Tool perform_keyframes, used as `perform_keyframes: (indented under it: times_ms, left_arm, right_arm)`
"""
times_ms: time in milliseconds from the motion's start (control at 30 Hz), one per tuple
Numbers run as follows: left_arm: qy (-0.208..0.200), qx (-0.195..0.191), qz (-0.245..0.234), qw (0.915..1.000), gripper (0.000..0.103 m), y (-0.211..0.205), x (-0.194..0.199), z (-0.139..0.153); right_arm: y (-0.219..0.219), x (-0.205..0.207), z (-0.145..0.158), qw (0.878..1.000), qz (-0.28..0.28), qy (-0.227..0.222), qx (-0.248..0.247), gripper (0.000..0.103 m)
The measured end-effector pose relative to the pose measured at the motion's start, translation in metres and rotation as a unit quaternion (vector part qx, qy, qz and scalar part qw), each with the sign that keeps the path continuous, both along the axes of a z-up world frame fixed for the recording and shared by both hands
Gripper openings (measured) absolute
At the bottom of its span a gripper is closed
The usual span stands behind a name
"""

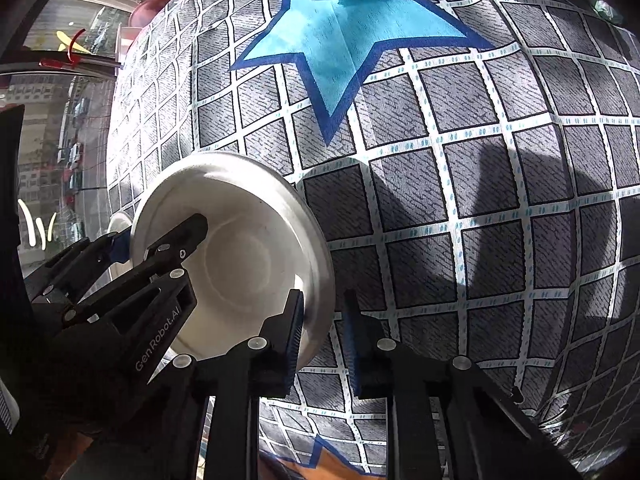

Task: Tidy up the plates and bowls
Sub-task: 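Grasp another white paper bowl rim with the right tool and lift, then lower the held bowl into the other white bowl and open the right tool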

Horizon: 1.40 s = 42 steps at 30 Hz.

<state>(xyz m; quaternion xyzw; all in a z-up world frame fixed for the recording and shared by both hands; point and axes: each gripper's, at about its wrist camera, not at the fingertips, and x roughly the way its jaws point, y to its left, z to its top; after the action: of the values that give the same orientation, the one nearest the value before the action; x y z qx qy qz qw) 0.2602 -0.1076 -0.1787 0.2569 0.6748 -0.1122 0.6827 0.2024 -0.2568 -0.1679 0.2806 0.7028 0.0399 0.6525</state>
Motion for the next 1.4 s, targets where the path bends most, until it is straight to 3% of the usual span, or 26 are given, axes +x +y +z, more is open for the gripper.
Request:
perform_keyframes:
  times_ms: [200, 400, 733, 900, 1000, 1167, 1400]
  left_arm:
    - [0.008, -0.013, 0.004, 0.9999, 0.032, -0.005, -0.036, 0.005]
    - [0.028, -0.024, 0.023, 0.9991, 0.032, 0.010, -0.094, 0.001]
    - [0.060, -0.037, 0.116, 0.9908, 0.033, 0.066, -0.171, 0.001]
    - [0.088, -0.047, 0.163, 0.9815, 0.035, 0.089, -0.191, -0.001]
    - [0.091, -0.054, 0.175, 0.9788, 0.035, 0.099, -0.200, 0.001]
    - [0.076, -0.061, 0.160, 0.9823, 0.035, 0.101, -0.209, 0.016]
    - [0.054, -0.080, 0.148, 0.9843, 0.035, 0.083, -0.212, 0.047]
  right_arm:
    - [0.005, -0.014, -0.007, 0.999, 0.029, 0.014, -0.014, 0.019]
    - [0.030, -0.053, -0.007, 0.995, 0.092, 0.026, -0.038, 0.019]
    - [0.108, -0.109, -0.005, 0.982, 0.177, 0.042, -0.057, 0.019]
    - [0.146, -0.123, -0.001, 0.974, 0.212, 0.035, -0.078, 0.019]
    - [0.166, -0.121, 0.002, 0.972, 0.218, 0.033, -0.079, 0.019]
    - [0.172, -0.136, 0.014, 0.973, 0.213, 0.025, -0.083, 0.019]
    - [0.141, -0.150, 0.035, 0.979, 0.183, 0.009, -0.086, 0.019]
